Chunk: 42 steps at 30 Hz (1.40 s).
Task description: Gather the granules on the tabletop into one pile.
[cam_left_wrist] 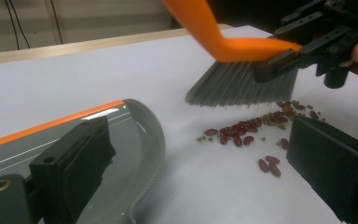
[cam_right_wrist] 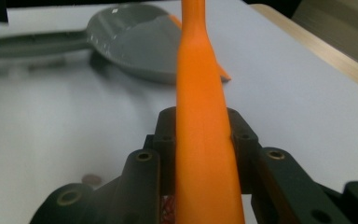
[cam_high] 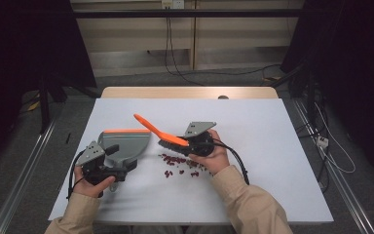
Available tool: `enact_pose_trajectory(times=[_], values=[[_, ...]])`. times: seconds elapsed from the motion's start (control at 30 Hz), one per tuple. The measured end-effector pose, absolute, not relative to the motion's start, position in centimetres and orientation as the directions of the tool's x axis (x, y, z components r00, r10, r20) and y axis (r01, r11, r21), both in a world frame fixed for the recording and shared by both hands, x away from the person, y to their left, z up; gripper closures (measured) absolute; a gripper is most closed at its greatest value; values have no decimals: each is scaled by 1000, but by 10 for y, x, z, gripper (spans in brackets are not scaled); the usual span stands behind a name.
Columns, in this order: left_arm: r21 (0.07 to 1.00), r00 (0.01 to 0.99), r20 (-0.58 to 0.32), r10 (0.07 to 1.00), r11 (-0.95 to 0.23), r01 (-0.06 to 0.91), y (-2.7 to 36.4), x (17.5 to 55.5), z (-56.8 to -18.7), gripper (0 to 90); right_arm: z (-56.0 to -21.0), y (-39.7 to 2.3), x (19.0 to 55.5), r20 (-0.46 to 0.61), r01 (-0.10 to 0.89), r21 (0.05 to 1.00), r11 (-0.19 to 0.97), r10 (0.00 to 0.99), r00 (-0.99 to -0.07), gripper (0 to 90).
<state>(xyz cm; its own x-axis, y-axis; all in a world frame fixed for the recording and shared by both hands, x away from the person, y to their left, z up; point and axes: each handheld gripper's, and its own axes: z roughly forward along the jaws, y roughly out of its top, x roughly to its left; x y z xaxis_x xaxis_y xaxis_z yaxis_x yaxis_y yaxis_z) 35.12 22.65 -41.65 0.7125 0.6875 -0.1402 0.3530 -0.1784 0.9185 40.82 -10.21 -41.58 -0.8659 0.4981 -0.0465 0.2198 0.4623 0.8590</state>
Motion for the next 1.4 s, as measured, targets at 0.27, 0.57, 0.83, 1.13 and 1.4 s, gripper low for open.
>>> enact_pose_trajectory(times=[0.27, 0.57, 0.83, 1.13, 1.4], values=[[920, 711, -136, 690, -179, 350, 226, 351, -416, 65, -417, -90, 384, 107, 366, 890, 271, 657, -747, 711], [920, 710, -130, 692, -183, 347, 226, 350, -416, 66, -424, -61, 362, 203, 438, 886, 151, 723, -660, 711], [921, 710, -128, 692, -183, 345, 226, 350, -416, 65, -437, -34, 351, 303, 518, 852, 71, 740, -600, 711], [921, 711, -123, 692, -188, 342, 227, 350, -416, 65, -446, -35, 352, 253, 547, 832, 94, 812, -525, 711], [923, 711, -123, 692, -184, 339, 226, 349, -415, 65, -446, -44, 356, 248, 573, 814, 97, 834, -493, 708]])
